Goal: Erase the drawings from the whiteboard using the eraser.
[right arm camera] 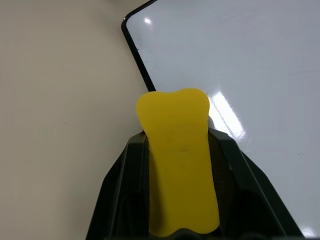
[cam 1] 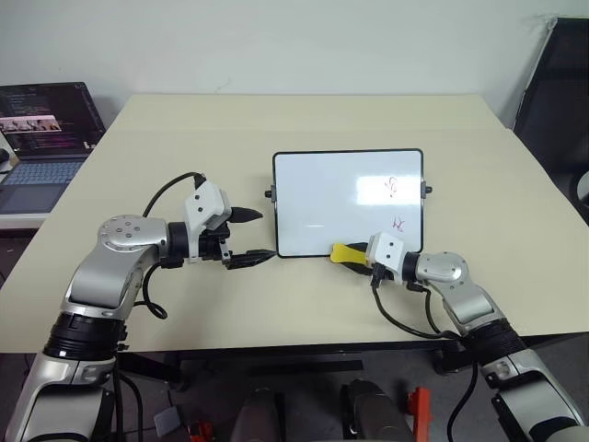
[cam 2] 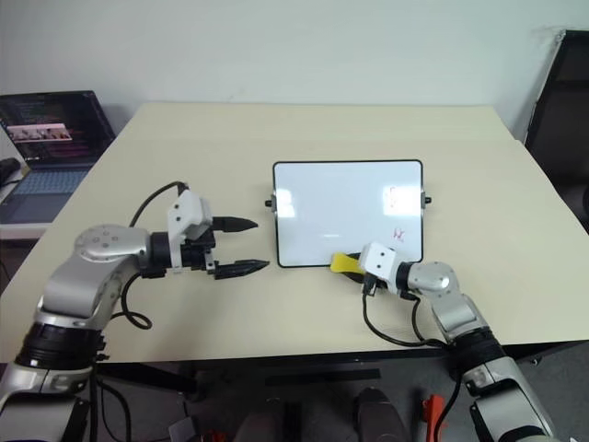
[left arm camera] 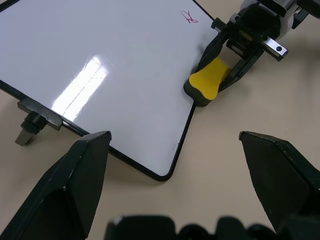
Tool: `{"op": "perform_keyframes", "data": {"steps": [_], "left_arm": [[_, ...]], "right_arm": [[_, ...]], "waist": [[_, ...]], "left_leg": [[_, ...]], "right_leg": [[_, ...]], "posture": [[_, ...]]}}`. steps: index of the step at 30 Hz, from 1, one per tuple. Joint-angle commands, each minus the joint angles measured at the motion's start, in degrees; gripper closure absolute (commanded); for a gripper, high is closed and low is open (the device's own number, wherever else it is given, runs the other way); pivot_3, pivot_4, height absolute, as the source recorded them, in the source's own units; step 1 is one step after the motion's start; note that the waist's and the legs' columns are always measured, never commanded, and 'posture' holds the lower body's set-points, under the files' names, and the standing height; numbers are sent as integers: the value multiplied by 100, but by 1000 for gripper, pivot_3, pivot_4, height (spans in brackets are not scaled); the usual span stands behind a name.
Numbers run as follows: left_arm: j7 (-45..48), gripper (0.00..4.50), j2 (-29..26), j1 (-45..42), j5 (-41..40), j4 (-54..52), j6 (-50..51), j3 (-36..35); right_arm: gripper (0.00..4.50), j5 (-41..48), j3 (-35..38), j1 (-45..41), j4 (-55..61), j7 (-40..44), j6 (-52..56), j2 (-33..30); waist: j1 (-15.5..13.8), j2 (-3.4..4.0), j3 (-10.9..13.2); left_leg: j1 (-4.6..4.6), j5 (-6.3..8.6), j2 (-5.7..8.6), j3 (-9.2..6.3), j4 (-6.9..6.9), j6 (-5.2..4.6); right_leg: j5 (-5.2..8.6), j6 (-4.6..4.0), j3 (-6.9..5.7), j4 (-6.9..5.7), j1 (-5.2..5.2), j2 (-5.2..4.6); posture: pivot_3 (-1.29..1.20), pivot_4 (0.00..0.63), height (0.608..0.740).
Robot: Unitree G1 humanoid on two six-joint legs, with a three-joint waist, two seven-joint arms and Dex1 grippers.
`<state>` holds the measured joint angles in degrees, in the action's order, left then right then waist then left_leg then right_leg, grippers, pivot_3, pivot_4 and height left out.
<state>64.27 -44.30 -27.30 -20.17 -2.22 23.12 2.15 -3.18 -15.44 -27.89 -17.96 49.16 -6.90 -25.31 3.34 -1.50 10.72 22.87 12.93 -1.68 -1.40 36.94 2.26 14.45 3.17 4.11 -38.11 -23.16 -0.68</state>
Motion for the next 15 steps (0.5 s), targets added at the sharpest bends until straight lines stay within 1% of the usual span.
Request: {"op": "perform_keyframes", "data": {"steps": [1,3,4,5,8,11,15], "left_arm": [[-5,0,6,-109,6,-58,-95,-68],[-7,0,13,-113,7,-64,-91,-75],[-15,0,20,-114,1,-79,-85,-82],[-20,0,19,-117,-12,-96,-76,-97],[-19,0,25,-151,-113,-204,-54,-192],[-52,0,46,-333,-364,-403,116,-380],[-37,0,-71,-484,-398,-424,153,-465]], "right_arm": [[3254,-128,215,-259,-314,-296,-7,-97],[3254,-42,362,-401,-397,-414,-19,-96],[3254,102,468,-462,-329,-364,70,-125],[3254,317,596,-499,-29,-180,317,-239],[3254,708,818,-458,1077,370,1019,-764],[3254,1718,1351,-440,2310,753,2228,-1244],[3254,2433,2036,-328,3131,1128,3131,-2100]], "waist": [[1,0,0],[0,0,0],[-4,0,0],[-7,1,1],[-59,5,4],[-91,5,6],[-124,5,6]], "left_leg": [[0,0,0,1,0,0],[-1,-1,0,1,3,-1],[0,-1,0,0,3,-1],[0,-2,0,0,3,-1],[10,-2,2,-2,2,-1],[21,1,2,-4,-6,0],[25,8,2,-9,-13,5]], "right_leg": [[0,0,0,0,0,0],[-2,0,1,-1,0,0],[-3,0,1,-1,0,0],[-4,0,1,-1,0,0],[-4,1,-1,3,-5,-2],[2,-7,-5,9,-14,-3],[6,-25,-12,10,-16,-4]], "posture": [[0,150,740],[0,150,740],[0,150,740],[0,150,740],[0,150,740],[0,150,740],[0,150,740]]}}
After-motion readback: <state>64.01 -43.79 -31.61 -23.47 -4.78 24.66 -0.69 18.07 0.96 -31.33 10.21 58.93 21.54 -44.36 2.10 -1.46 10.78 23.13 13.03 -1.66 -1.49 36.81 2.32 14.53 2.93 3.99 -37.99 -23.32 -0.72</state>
